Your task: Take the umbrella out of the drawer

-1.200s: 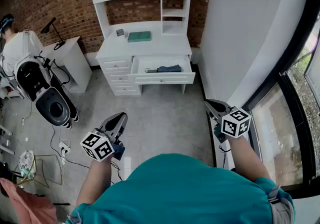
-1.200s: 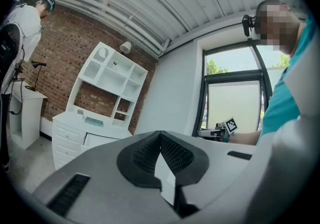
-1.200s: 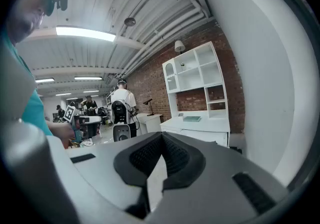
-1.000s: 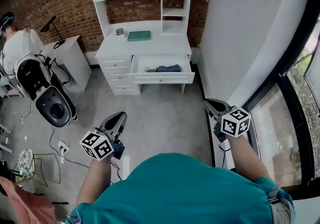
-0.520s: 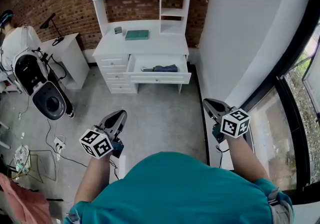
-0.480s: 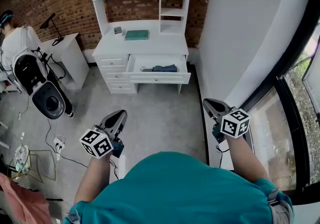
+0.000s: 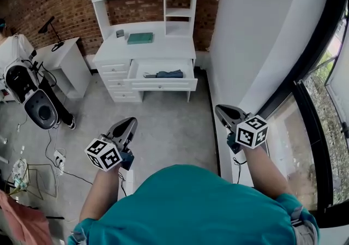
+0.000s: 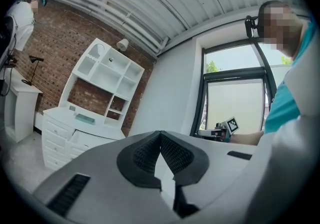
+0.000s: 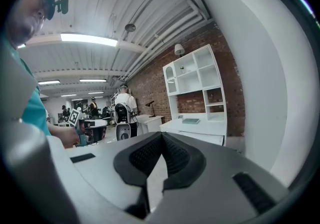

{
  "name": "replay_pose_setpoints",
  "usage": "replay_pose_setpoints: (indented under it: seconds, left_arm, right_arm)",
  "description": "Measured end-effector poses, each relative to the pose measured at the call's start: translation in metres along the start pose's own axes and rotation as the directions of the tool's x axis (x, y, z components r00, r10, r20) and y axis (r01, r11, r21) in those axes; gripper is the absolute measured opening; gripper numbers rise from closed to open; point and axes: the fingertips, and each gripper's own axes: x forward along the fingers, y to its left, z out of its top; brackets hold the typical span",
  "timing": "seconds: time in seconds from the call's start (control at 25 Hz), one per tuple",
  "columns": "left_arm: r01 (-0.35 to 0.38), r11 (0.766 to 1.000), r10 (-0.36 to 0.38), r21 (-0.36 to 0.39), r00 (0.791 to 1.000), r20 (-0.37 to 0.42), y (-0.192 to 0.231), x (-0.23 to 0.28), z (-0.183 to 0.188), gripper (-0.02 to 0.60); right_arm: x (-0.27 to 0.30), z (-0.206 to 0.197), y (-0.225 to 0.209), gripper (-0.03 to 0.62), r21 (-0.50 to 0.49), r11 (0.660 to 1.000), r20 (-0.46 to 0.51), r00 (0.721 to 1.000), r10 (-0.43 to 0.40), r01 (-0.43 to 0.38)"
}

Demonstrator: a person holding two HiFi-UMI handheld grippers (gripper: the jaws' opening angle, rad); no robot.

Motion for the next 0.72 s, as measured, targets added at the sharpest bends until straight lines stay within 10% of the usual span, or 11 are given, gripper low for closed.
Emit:
replay_pose_setpoints:
  seconds: [0.32, 0.72]
  left_arm:
    - [-0.001, 1.0, 0.001, -0.011, 1.0, -0.03, -0.006, 0.019, -0.006, 0.015]
    - [-0.008, 0.999, 0.007, -0.053, 0.999, -0.032, 0.085, 0.029, -0.011, 0.015]
  right_arm:
    - [0.008, -0.001, -0.011, 0.021, 0.007, 0.999, 0.004, 0.999, 0.035, -0.035]
    - [0.087, -0.001, -0.021, 0.021, 0.0, 1.0, -0.022, 0.999, 0.03, -0.03]
